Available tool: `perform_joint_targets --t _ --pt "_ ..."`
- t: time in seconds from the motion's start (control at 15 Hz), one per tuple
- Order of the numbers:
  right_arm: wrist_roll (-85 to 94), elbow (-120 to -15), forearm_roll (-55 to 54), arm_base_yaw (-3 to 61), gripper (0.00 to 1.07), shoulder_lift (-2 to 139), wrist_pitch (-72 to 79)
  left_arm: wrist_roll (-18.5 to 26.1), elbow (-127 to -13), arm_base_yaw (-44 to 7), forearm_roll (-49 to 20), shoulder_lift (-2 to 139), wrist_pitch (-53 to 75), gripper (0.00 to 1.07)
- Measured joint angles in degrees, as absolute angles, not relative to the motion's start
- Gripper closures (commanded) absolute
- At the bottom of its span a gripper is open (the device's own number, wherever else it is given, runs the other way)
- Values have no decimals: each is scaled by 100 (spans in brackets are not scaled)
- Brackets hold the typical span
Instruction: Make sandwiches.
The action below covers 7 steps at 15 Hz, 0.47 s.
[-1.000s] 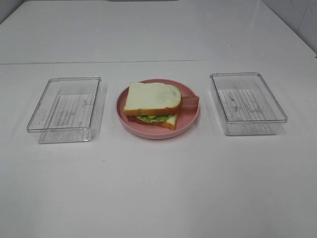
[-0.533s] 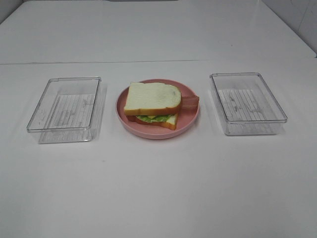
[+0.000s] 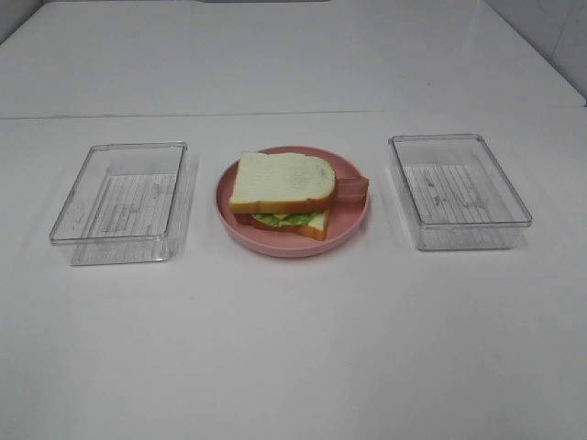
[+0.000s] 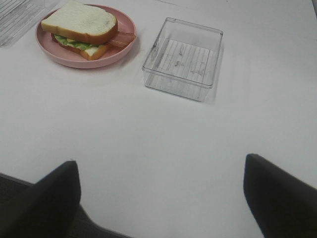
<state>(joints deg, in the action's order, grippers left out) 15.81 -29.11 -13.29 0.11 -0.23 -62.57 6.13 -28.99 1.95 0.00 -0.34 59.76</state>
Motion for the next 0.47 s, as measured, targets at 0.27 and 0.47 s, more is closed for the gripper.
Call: perform_joint_targets --t 0.27,0.47 --pt "1581 -2911 -1329 11 28 -23 -6257 613 -2899 195 -29 -34 5976 33" --pt "1581 -2911 -1329 11 29 -23 -6257 613 -2899 195 0 -34 5976 33"
